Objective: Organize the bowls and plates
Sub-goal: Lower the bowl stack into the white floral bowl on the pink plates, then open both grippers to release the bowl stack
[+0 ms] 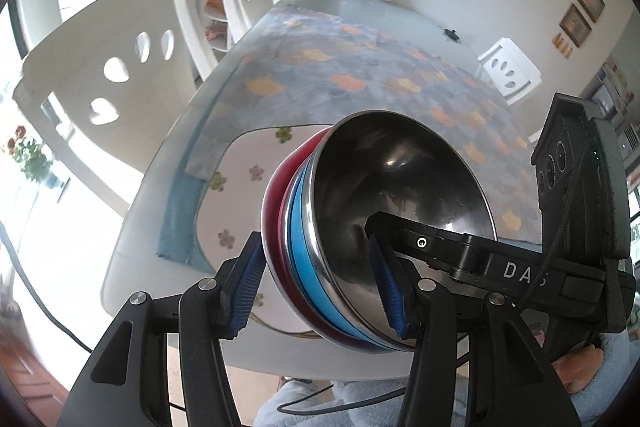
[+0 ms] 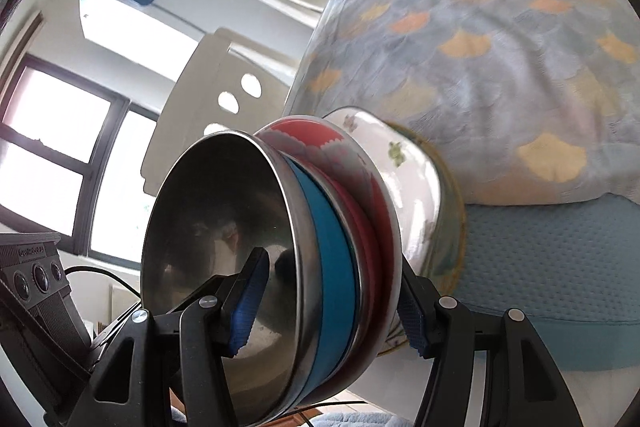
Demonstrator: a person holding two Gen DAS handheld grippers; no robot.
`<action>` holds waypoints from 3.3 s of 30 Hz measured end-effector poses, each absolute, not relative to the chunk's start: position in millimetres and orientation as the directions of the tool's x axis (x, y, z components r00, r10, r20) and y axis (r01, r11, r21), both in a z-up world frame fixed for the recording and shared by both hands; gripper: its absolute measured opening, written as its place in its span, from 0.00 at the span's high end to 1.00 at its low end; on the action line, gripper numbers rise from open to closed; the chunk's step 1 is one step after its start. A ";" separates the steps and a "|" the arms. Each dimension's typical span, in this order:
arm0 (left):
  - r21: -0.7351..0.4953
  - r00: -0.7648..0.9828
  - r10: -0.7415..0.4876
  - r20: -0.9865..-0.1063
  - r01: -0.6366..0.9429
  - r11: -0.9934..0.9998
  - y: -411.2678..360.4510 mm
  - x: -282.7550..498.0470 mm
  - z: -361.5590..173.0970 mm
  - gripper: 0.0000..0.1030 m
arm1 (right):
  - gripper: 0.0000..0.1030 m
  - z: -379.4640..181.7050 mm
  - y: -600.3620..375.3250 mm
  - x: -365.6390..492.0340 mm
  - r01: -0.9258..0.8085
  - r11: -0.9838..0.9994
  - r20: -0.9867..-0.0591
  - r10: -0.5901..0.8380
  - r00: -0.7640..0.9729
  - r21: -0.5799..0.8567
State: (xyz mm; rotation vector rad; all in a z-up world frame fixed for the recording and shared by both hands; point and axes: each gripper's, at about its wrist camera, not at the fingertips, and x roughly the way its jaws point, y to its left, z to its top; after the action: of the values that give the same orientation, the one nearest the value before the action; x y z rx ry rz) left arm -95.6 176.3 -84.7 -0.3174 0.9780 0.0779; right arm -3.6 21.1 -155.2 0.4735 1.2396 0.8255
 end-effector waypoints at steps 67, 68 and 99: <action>-0.207 0.507 -0.027 -0.862 -0.302 0.930 175.0 -102.0 -97.8 0.48 | 0.39 -163.6 -6.1 -5.5 -0.222 0.619 -0.616 0.782 0.094 0.753; -0.203 0.504 -0.024 -0.863 -0.304 0.931 175.2 -102.3 -98.4 0.48 | 0.39 -163.1 -7.2 -6.6 -0.224 0.620 -0.616 0.782 0.096 0.752; -0.034 0.488 0.135 -0.862 -0.321 0.947 170.8 -131.5 -94.3 0.47 | 0.39 -116.7 24.6 -63.8 -0.537 0.741 -0.731 0.614 0.299 0.403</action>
State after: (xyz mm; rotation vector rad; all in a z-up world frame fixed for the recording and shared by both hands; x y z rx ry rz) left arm -131.5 170.8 -94.3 -0.2004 1.0257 0.2790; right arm -63.8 24.6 -116.7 0.0874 1.0109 0.7654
